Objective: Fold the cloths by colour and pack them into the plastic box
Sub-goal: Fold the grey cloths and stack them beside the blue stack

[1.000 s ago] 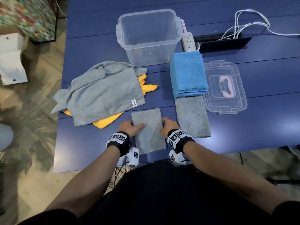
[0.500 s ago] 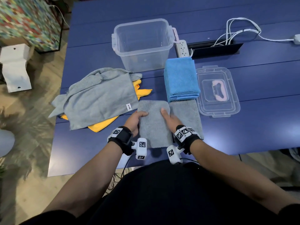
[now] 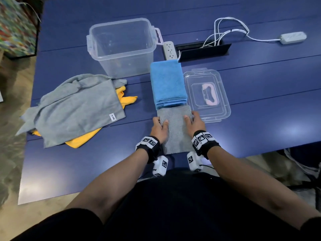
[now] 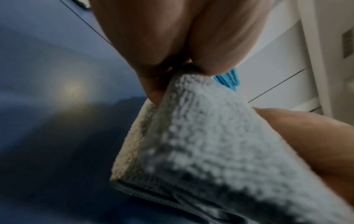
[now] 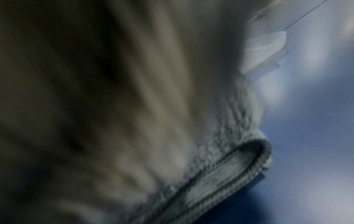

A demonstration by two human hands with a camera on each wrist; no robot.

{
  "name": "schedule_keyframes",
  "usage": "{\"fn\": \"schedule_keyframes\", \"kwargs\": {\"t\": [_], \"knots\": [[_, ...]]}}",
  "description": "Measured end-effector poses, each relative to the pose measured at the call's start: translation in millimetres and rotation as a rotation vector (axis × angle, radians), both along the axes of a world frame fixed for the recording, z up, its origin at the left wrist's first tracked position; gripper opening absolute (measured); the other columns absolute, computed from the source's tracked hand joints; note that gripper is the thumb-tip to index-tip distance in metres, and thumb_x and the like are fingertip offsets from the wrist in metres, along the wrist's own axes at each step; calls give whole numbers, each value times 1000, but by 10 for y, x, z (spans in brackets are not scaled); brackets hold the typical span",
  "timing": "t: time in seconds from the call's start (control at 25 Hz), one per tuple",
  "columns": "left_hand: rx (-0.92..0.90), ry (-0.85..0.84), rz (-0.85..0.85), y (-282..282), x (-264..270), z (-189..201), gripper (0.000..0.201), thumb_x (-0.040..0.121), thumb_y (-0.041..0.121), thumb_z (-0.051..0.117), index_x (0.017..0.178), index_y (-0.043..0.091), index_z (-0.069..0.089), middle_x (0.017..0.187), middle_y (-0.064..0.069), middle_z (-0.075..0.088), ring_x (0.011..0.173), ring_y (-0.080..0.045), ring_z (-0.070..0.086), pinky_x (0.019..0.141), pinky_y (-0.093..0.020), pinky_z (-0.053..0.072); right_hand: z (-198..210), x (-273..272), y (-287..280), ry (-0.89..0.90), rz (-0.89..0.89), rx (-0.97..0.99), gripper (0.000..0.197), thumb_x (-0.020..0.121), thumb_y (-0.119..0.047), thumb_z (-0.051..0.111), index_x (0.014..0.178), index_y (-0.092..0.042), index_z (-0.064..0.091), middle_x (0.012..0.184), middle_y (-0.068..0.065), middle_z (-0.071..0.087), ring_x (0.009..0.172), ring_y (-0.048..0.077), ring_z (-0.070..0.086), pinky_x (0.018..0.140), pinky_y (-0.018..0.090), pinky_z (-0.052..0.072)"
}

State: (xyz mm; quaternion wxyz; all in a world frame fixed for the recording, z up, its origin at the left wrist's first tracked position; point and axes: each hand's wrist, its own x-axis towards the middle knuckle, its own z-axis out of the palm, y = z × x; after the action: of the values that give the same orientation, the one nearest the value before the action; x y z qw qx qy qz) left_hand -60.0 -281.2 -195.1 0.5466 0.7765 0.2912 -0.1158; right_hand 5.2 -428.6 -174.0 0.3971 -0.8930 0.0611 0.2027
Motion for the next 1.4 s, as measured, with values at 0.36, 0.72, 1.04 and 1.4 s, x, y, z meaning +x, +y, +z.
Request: {"fn": "schedule_keyframes", "kwargs": {"t": [0.36, 0.72, 1.04, 1.4], "knots": [[101, 68, 207, 95, 148, -120, 44, 98, 53, 41, 97, 11, 54, 91, -2, 60, 91, -26, 56, 76, -31, 38, -186, 169, 22, 11, -81, 63, 32, 91, -40, 61, 108, -16, 50, 82, -1, 56, 76, 20, 55, 67, 26, 47], [515, -263, 90, 191, 15, -174, 37, 94, 48, 50, 113, 17, 54, 107, 0, 57, 98, -18, 53, 83, -32, 42, 4, 308, -125, -329, 201, 5, 21, 80, -43, 71, 88, -25, 63, 89, -6, 58, 76, 8, 55, 68, 22, 49], [778, -155, -796, 299, -62, -233, 112, 70, 88, 44, 156, 22, 13, 164, -2, 1, 151, -19, 0, 121, -43, -6, -230, 154, -228, -232, 946, -346, 85, 83, -45, 60, 154, -27, 16, 162, -1, -4, 149, 17, 1, 119, 45, 10], [816, -53, -936, 297, -12, -202, 137, 56, 98, 41, 155, 18, -9, 162, -4, -18, 149, -20, -18, 119, -53, -8, -456, 43, -202, -349, 904, -453, 71, 90, -32, 34, 155, -21, 8, 162, 4, -7, 149, 17, -9, 122, 42, 2]]}}
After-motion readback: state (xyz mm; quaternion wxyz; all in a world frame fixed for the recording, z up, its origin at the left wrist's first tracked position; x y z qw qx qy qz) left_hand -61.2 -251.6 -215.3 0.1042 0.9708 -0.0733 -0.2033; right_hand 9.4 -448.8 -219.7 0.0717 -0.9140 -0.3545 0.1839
